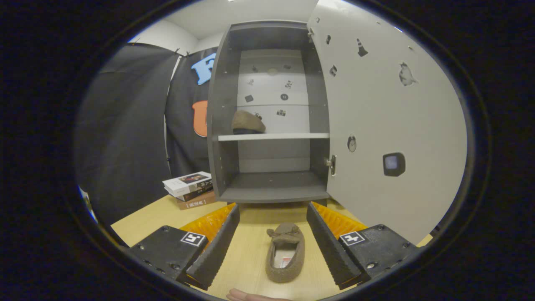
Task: Open the shoe cabinet door, grab the shoes and put them into the shoe cabinet, then close the shoe cabinet door.
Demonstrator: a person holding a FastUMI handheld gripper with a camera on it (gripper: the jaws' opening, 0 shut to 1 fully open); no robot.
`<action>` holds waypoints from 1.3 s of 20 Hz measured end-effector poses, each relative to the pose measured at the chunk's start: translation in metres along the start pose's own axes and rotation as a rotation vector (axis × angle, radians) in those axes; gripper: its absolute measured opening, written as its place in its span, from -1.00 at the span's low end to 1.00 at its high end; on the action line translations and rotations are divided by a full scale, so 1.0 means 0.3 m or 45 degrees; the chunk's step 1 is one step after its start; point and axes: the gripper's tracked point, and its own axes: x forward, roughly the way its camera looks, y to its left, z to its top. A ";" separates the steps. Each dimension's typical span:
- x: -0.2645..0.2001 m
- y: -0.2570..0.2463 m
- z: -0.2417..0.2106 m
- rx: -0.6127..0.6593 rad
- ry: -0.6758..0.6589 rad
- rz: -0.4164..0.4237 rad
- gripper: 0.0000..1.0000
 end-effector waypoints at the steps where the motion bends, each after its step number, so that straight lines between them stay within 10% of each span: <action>1: 0.034 0.003 -0.063 0.000 0.053 -0.005 1.00; 10: 0.249 -0.012 -0.465 0.159 0.538 -0.026 0.42; 13: 0.354 -0.039 -0.502 0.244 0.571 -0.017 0.00; 15: 0.369 -0.035 -0.515 0.302 0.563 0.019 -0.66; 26: 0.212 -0.091 -0.268 0.174 0.304 0.040 -0.81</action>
